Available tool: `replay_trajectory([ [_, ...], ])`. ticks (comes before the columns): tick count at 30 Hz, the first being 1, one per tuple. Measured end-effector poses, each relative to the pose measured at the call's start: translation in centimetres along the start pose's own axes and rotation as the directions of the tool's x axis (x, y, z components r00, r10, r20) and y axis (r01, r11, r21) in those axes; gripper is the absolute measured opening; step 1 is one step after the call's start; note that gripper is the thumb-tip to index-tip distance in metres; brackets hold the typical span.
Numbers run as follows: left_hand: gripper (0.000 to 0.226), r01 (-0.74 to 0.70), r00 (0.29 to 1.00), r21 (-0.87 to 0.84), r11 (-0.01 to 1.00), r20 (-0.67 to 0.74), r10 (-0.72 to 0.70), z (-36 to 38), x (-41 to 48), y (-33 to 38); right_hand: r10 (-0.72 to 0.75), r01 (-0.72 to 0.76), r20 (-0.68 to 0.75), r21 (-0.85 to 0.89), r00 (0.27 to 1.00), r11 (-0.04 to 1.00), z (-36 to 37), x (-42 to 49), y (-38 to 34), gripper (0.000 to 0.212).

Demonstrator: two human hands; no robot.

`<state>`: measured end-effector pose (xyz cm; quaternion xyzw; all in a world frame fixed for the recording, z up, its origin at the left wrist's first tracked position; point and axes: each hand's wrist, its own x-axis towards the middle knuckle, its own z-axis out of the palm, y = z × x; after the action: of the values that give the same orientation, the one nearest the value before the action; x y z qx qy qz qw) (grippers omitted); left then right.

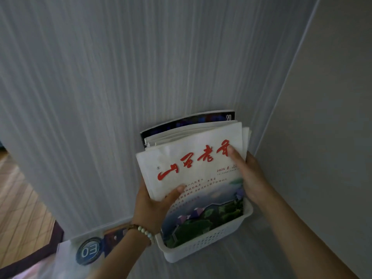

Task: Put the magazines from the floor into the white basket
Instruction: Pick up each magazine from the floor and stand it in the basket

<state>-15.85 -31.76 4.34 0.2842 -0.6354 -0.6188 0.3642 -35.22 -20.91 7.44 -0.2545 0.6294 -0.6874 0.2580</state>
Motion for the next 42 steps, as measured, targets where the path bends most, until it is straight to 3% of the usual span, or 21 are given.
replay_trajectory([
  [3,0.081,-0.066,0.997,-0.002,0.998,0.049,0.066,0.1,0.3,0.5,-0.094,0.094,0.011,0.009,0.996,0.996,-0.4,-0.4,-0.7,0.069],
  [6,0.092,-0.085,0.990,0.061,0.995,0.120,0.077,0.3,0.4,0.8,-0.087,0.087,0.021,-0.011,0.996,0.996,-1.1,-0.3,-0.8,0.080],
  [12,0.072,-0.060,0.996,0.139,0.988,0.072,0.051,-0.6,0.7,0.2,-0.026,0.045,0.116,-0.156,0.993,0.987,-1.1,-0.4,0.1,0.075],
  [18,0.072,-0.099,0.970,0.112,0.989,0.233,0.071,-1.8,0.9,0.5,-0.031,0.026,-0.053,-0.079,0.998,0.996,0.2,-1.5,1.2,0.077],
  [21,0.079,-0.159,0.929,0.176,0.971,0.360,0.087,-2.1,0.7,0.8,-0.030,0.029,-0.120,-0.006,0.992,1.000,-0.2,-2.3,1.2,0.083],
  [25,0.077,-0.165,0.885,0.166,0.972,0.460,0.072,-2.2,0.9,0.3,-0.082,0.084,-0.100,0.011,0.992,0.996,-1.0,-2.7,1.6,0.080],
  [29,0.078,-0.080,0.928,0.133,0.988,0.373,0.025,-2.2,1.5,-0.7,-0.026,0.022,-0.080,-0.048,0.996,0.999,-0.6,-1.0,1.5,0.089],
  [34,0.069,-0.044,0.981,0.234,0.971,0.192,-0.002,-2.3,2.5,-1.4,0.020,-0.027,-0.052,-0.129,0.998,0.991,1.0,0.9,1.3,0.065],
  [38,0.081,-0.026,0.996,0.286,0.958,0.085,0.001,-2.3,1.8,-2.4,-0.033,0.019,-0.059,-0.216,0.998,0.976,0.1,1.0,2.3,0.058],
  [42,0.083,0.078,0.980,0.291,0.953,0.153,-0.127,-2.3,-0.1,-3.8,-0.011,0.024,0.035,-0.382,0.999,0.924,-2.4,-0.6,4.9,0.052],
])
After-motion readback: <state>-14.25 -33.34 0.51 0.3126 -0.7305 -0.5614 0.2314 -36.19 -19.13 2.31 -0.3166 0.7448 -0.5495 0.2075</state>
